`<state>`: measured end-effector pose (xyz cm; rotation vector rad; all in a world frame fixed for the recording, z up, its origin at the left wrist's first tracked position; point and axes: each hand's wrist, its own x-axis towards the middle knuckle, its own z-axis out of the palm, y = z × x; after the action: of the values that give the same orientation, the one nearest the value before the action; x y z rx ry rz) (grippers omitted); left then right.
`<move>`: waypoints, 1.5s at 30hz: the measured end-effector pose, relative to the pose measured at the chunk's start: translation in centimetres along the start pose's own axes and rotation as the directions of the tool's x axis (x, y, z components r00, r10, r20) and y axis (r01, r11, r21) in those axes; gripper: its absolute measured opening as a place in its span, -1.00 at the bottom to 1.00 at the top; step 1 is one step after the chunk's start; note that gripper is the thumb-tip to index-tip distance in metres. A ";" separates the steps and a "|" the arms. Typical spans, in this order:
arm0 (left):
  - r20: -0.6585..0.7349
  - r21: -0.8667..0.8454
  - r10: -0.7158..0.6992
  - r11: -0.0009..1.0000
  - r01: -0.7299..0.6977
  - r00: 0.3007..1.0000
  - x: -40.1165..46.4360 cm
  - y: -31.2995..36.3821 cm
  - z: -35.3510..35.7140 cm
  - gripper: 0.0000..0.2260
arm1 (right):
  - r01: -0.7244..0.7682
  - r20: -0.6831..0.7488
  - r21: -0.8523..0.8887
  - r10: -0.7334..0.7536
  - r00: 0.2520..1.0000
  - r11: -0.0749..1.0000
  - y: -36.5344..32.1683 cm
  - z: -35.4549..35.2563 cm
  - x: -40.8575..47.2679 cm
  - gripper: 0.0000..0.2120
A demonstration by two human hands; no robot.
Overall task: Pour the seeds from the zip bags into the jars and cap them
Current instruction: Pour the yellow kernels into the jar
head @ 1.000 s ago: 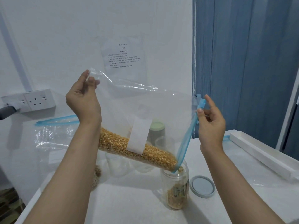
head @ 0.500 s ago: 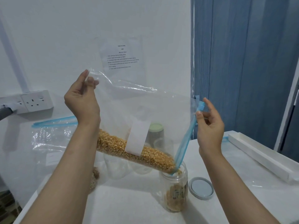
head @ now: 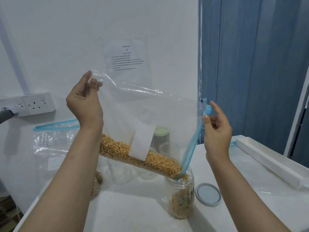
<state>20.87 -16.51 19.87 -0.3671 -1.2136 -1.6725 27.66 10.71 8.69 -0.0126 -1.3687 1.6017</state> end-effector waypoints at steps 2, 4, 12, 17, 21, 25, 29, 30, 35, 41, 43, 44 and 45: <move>0.004 0.002 0.002 1.000 -0.002 1.000 0.0 0.1 0.0 -0.81 | -0.005 0.000 0.001 0.005 1.000 1.000 0.0 0.0 0.0 -0.64; -0.002 0.003 0.002 1.000 -0.002 1.000 -0.1 0.2 0.1 -0.80 | -0.003 -0.002 -0.001 0.003 1.000 1.000 -0.1 -0.1 -0.1 -0.64; -0.009 0.013 0.001 1.000 -0.001 1.000 -0.3 0.6 -0.1 -0.79 | -0.015 0.000 0.001 0.015 1.000 1.000 0.0 0.0 -0.1 -0.63; -0.013 0.013 -0.004 1.000 0.004 1.000 -0.3 0.7 -0.3 -0.79 | -0.011 0.001 -0.011 0.011 1.000 1.000 0.0 0.0 -0.1 -0.61; -0.016 0.016 -0.009 1.000 0.009 1.000 -0.4 0.7 -0.4 -0.79 | -0.007 0.007 -0.010 0.007 1.000 1.000 -0.1 0.0 -0.1 -0.61; -0.015 0.009 -0.012 1.000 0.012 1.000 -0.4 0.8 -0.4 -0.79 | -0.015 0.005 -0.008 0.015 1.000 1.000 0.0 0.0 -0.1 -0.62; -0.008 0.014 -0.016 1.000 0.016 1.000 -0.4 0.8 -0.4 -0.79 | -0.022 0.001 -0.008 0.022 1.000 1.000 0.0 0.0 -0.2 -0.62; -0.007 0.016 -0.015 1.000 0.016 1.000 -0.4 0.8 -0.4 -0.79 | -0.024 0.000 -0.009 0.024 1.000 1.000 0.0 0.0 -0.2 -0.62; -0.009 0.010 -0.009 1.000 0.009 1.000 -0.4 0.9 -0.2 -0.79 | -0.028 -0.005 -0.002 0.028 1.000 1.000 0.0 0.0 -0.3 -0.64; -0.008 0.019 -0.005 1.000 0.006 1.000 -0.3 0.9 -0.2 -0.78 | -0.026 -0.006 -0.009 0.026 1.000 1.000 0.1 0.0 -0.3 -0.64; -0.010 0.016 -0.008 1.000 0.008 1.000 -0.3 0.9 -0.2 -0.78 | -0.023 -0.007 -0.005 0.023 1.000 1.000 0.1 0.0 -0.3 -0.64; -0.010 0.015 -0.009 1.000 0.009 1.000 -0.3 0.8 -0.2 -0.78 | -0.024 -0.007 -0.004 0.024 1.000 1.000 0.1 0.0 -0.3 -0.64; -0.010 0.015 -0.009 1.000 0.009 1.000 -0.3 0.8 -0.2 -0.78 | -0.025 -0.007 -0.002 0.025 1.000 1.000 0.0 0.0 -0.3 -0.64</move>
<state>21.76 -16.48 20.03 -0.3444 -1.2218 -1.6701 27.80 10.52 8.48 -0.0368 -1.3700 1.6200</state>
